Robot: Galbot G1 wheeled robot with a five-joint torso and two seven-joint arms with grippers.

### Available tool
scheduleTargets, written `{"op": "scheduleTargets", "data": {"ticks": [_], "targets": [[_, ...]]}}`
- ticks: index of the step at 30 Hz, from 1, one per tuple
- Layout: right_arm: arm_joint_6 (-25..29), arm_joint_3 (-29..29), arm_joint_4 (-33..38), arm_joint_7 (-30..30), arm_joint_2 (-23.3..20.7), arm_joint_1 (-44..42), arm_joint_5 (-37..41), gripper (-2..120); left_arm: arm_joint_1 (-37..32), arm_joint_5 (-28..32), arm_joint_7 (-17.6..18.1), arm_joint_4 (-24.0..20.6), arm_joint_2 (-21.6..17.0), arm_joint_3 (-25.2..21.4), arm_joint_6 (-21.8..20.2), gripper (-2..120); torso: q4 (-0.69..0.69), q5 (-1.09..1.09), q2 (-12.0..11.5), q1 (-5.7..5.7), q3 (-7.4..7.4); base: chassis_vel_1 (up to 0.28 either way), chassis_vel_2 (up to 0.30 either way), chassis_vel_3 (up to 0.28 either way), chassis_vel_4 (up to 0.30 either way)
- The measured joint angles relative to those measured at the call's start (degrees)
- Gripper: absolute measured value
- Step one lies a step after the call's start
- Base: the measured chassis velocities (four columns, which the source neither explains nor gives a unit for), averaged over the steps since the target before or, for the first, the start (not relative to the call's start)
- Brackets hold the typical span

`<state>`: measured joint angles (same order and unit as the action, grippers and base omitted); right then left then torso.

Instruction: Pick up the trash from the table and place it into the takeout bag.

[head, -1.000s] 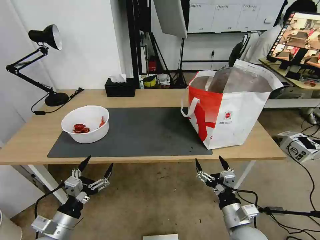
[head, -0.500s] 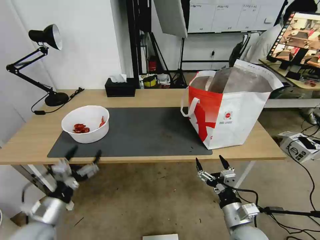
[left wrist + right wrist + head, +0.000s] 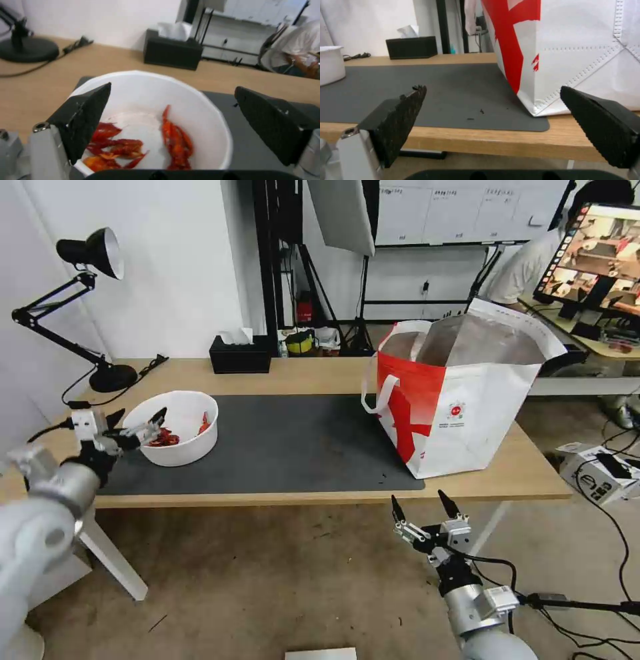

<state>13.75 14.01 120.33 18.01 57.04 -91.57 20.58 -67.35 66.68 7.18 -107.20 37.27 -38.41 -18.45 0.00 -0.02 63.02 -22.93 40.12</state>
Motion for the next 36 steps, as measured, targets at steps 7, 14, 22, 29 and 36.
{"op": "scheduleTargets", "data": {"ticks": [7,14,22,29,36], "targets": [[0.0,0.0,0.0,0.0,0.0,0.0,0.0,100,11.5,2.6,4.8,9.4,-4.2,6.7,-10.4,100,0.0,0.01,0.0,0.0,0.0,0.0,0.0,0.0,0.0],[0.0,0.0,0.0,0.0,0.0,0.0,0.0,100,21.7,2.8,9.1,15.6,-5.3,15.3,-20.1,100,0.01,-0.01,0.0,0.0,0.0,0.0,0.0,0.0,0.0],[0.0,0.0,0.0,0.0,0.0,0.0,0.1,100,29.6,7.4,14.5,19.7,-3.0,22.4,-24.3,100,-0.01,0.03,0.0,0.01,-0.01,0.0,0.0,0.0,0.0],[0.0,0.0,0.0,0.0,0.0,0.0,0.1,100,32.1,8.1,16.7,22.5,-2.5,26.0,-24.3,99,0.0,0.02,0.0,0.01,-0.01,0.0,0.0,0.0,0.0],[0.0,0.0,0.0,0.0,0.0,0.0,0.1,100,34.7,8.1,17.2,25.0,-2.8,28.7,-24.1,75,0.0,0.02,0.0,0.01,-0.01,0.0,0.0,0.0,0.0]]}}
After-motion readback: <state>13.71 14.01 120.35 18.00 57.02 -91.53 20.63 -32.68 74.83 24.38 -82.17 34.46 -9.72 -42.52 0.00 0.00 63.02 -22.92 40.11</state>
